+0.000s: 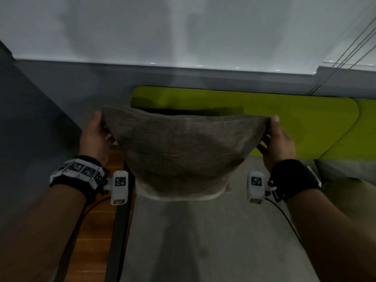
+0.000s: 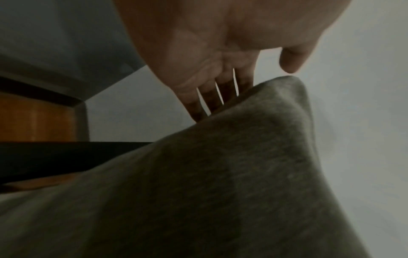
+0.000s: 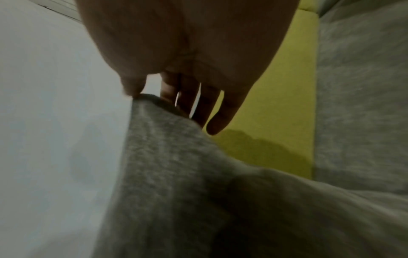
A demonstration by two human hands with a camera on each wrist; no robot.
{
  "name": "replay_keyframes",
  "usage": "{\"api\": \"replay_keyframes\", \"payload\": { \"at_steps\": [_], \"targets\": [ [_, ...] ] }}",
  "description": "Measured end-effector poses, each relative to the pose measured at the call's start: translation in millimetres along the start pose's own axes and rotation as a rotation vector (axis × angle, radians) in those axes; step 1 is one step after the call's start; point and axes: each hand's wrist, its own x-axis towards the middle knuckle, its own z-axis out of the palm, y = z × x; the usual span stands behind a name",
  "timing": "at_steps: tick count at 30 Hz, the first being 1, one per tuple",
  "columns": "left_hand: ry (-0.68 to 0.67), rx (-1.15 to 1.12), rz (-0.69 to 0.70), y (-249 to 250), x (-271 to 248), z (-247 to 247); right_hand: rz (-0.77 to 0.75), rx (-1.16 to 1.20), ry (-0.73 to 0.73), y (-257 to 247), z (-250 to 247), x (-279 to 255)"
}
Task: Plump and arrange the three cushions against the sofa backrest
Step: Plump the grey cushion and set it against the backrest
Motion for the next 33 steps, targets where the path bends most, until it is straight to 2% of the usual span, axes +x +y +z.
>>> {"api": "replay_keyframes", "payload": {
  "at_steps": [1, 3, 6, 9, 12, 16, 18, 20, 21, 22, 24, 25, 26, 27, 29, 31, 33],
  "targets": [
    [-0.029, 0.005, -0.032, -6, -3, -2, 0.057, 0.061, -0.051, 8, -4, -1],
    [-0.104, 0.156, -0.033, -20, -7, -11, 0.133, 0.063, -0.166, 25, -10, -7],
    [-0.146, 0.372, 0.060, -33, -6, -17, 0.089, -0.124, -0.275, 43, -9, -12],
    [0.014, 0.453, 0.127, -31, -3, -12, -0.040, -0.225, -0.127, 44, -3, -1],
    [0.165, 0.441, 0.173, -25, 6, -7, -0.133, -0.279, 0.003, 34, -2, 11],
    [0.153, 0.435, 0.110, -22, 12, 1, -0.136, -0.372, 0.033, 31, 6, 29],
    [0.180, 0.527, 0.165, -24, 2, 11, -0.148, -0.421, 0.041, 37, 7, 28],
    [0.254, 0.636, 0.262, -30, -14, 15, -0.279, -0.509, 0.111, 40, 4, 11],
    [0.287, 0.638, 0.361, -31, -26, 16, -0.399, -0.533, 0.125, 39, 3, -3],
    [0.294, 0.645, 0.517, -30, -39, 17, -0.570, -0.556, 0.102, 38, 3, -19],
    [0.193, 0.785, 0.878, -33, -62, 27, -0.961, -0.678, -0.080, 37, 16, -52],
    [0.077, 0.875, 1.021, -36, -70, 36, -1.113, -0.781, -0.222, 42, 25, -62],
    [-0.047, 0.956, 1.097, -39, -78, 51, -1.197, -0.893, -0.352, 47, 38, -69],
    [-0.160, 1.047, 1.104, -46, -79, 64, -1.206, -0.999, -0.443, 54, 52, -72],
    [-0.292, 1.293, 0.941, -63, -69, 84, -1.064, -1.189, -0.551, 66, 76, -69],
    [-0.318, 1.522, 0.790, -71, -45, 91, -0.925, -1.358, -0.589, 69, 94, -51],
    [-0.324, 1.609, 0.740, -70, -22, 98, -0.874, -1.468, -0.577, 65, 105, -31]
  ]
}}
